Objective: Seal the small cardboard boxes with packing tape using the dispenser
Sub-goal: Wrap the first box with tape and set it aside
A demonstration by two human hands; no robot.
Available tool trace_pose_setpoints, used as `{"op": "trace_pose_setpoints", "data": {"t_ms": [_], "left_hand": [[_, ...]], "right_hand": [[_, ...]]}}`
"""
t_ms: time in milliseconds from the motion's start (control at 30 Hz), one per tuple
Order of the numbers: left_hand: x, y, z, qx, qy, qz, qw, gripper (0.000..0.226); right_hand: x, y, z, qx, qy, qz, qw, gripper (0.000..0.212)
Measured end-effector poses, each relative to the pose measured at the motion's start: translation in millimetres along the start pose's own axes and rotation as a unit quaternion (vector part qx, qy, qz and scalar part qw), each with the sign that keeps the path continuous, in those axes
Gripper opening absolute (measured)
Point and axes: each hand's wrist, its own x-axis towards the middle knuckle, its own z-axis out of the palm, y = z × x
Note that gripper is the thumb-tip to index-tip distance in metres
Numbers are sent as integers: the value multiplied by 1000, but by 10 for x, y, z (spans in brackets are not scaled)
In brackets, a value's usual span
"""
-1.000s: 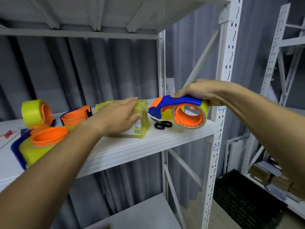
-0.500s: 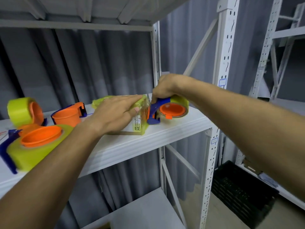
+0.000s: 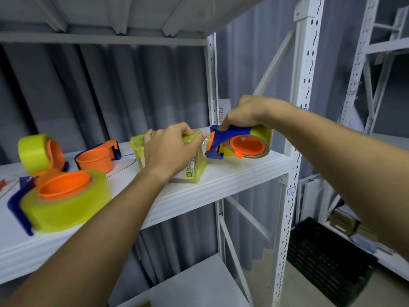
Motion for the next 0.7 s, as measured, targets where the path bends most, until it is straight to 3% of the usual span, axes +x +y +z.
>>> {"op": "trace_pose_setpoints", "data": {"t_ms": [133,300,400,467,500,600,700], "left_hand": [[0,71,85,41,12,-7,999,18],[-71,105,109,78,27,12,996,18],[-67,34,35,71,-33,29,997,57],[-60,-7,-89,-29,-68,27,997,85],[-48,-48,-171,-80,-66,19,994,88],[-2,-288,-404,-35,-48,19,998,70],[-43,-508,-506,10,-84,15,996,51]], "right_hand": [[-90,51,-108,26,36,4,999,39],[-163,50,-125,72,71,-5,995,40],[-199,38,-163,99,100,-10,990,40],[-215,29,-196,114,115,-14,987,40],[-221,21,-209,116,120,-17,986,40],[-241,-11,-227,117,130,-24,984,40],[-262,-44,-268,130,151,-28,979,42]]}}
